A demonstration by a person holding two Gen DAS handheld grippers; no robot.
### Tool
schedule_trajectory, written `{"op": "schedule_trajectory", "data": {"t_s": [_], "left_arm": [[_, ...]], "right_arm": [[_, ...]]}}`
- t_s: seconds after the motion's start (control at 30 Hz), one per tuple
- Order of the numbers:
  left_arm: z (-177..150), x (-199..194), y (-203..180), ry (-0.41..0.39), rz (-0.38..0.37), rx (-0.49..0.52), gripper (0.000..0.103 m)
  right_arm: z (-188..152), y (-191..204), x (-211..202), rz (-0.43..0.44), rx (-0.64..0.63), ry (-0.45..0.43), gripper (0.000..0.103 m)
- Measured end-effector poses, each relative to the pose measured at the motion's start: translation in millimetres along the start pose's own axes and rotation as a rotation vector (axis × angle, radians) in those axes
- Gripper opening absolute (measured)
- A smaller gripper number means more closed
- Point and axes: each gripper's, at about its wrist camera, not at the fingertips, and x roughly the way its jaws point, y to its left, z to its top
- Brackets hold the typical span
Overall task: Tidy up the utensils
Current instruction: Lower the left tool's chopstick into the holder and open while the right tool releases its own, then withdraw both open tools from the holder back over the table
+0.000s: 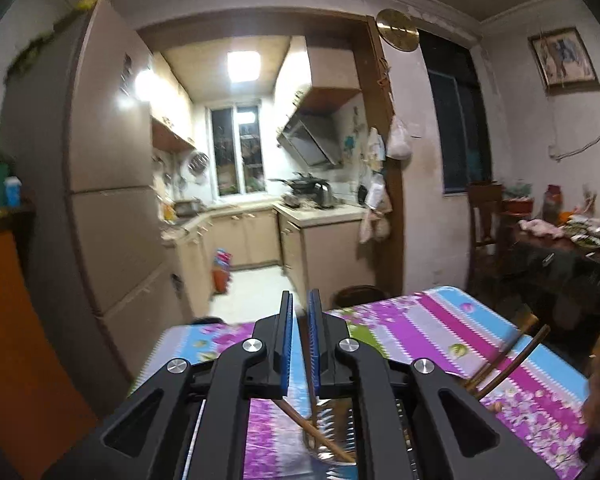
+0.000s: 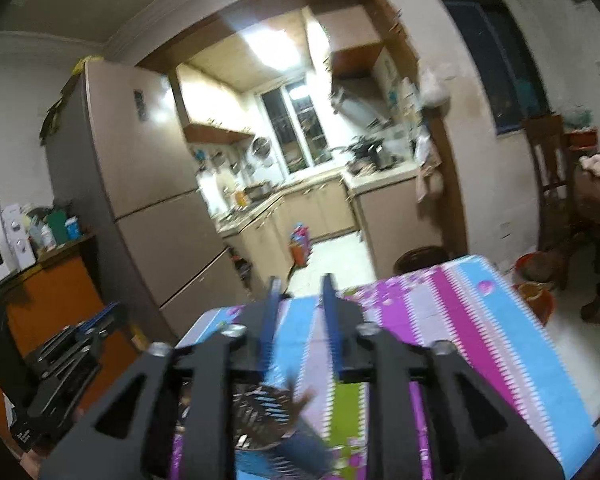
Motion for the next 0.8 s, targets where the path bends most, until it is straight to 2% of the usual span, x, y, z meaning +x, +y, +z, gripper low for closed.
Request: {"op": "schedule_trajectory", "data": {"t_s": [0.17, 0.3, 0.37, 0.43, 0.63, 0.73, 0.8], "left_arm": [[6, -38, 0, -0.060, 0.136, 0.076, 0.021], [7, -74, -3, -0.106, 0.220, 0.123, 0.021], [4, -93, -5, -0.128, 0.243, 0.134, 0.021], [2, -110, -9, -0.152, 0.272, 0.155, 0.021], [-9, -149, -22, -0.186, 0.293, 0.187, 0.022], [-16, -166, -28, -0.197, 0.297, 0.200, 0.022], [-21, -176, -31, -0.199, 0.295, 0.203, 0.022]], "right_arm": [[16, -22, -40, -0.053, -0.004, -0.066, 0.025], [17, -25, -84, -0.070, -0.053, -0.107, 0.025], [11, -22, -102, -0.063, -0.077, -0.113, 0.031], [0, -17, -123, -0.052, -0.110, -0.115, 0.032], [-43, 6, -165, -0.022, -0.215, -0.076, 0.033], [-63, 17, -176, -0.003, -0.253, -0.032, 0.040], [-75, 23, -182, 0.022, -0.267, -0.009, 0.041]]}}
